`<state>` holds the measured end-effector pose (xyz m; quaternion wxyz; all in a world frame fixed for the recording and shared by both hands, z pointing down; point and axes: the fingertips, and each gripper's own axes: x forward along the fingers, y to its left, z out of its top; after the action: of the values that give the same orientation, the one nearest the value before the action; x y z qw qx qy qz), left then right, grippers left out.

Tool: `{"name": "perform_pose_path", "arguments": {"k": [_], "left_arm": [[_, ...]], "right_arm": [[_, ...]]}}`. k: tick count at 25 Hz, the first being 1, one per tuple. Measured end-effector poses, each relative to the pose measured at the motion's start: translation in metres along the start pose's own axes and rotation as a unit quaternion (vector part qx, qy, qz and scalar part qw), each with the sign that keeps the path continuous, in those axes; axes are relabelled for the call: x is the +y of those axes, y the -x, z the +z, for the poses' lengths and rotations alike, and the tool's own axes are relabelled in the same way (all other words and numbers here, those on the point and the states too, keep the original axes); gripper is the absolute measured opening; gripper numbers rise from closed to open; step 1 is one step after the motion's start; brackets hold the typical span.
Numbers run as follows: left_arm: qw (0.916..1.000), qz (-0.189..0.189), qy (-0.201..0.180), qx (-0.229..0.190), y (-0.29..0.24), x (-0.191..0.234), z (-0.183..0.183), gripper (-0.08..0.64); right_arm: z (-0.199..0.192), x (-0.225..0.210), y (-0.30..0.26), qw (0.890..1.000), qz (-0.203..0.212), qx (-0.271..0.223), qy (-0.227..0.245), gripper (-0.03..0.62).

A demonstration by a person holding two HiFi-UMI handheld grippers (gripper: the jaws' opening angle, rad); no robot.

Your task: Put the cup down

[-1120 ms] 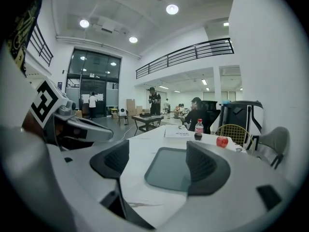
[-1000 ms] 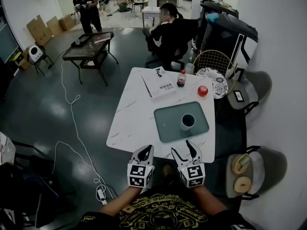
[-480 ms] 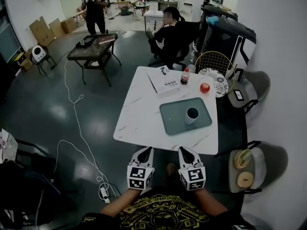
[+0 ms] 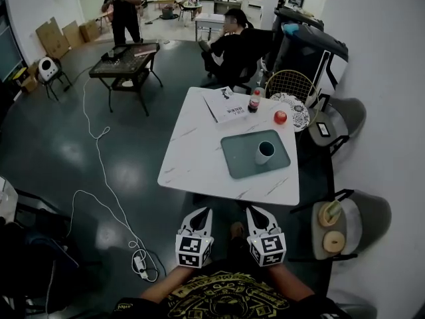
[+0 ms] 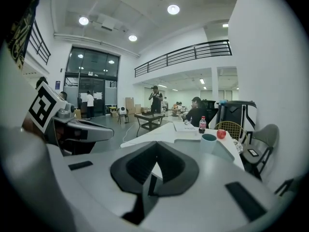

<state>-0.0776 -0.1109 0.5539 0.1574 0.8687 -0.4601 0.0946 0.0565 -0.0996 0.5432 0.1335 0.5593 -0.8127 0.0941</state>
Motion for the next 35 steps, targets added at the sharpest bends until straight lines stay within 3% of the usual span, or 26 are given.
{"name": "perform_pose_path", "arguments": {"k": [8,18,26,35], "left_arm": [[0.9990,-0.041,-0.007,-0.015,0.018,-0.023,-0.004,0.009],[0.9988,-0.042,-0.012,-0.022,0.030,-0.059,0.001,0.009],[0.9975,-0.063,-0.028,-0.013,0.038,-0.136,-0.008,0.009],[0.9976,-0.054,-0.036,-0.023,0.071,-0.231,-0.021,0.009]], "right_arm": [[-0.001,0.008,0.029,1.000,-0.010,0.005,0.007,0.008],[0.000,0.001,0.067,1.000,-0.003,-0.007,0.014,0.006],[-0.012,-0.031,0.139,1.000,-0.023,-0.016,0.010,0.007],[-0.023,-0.052,0.231,0.999,-0.002,-0.040,0.011,0.007]]}}
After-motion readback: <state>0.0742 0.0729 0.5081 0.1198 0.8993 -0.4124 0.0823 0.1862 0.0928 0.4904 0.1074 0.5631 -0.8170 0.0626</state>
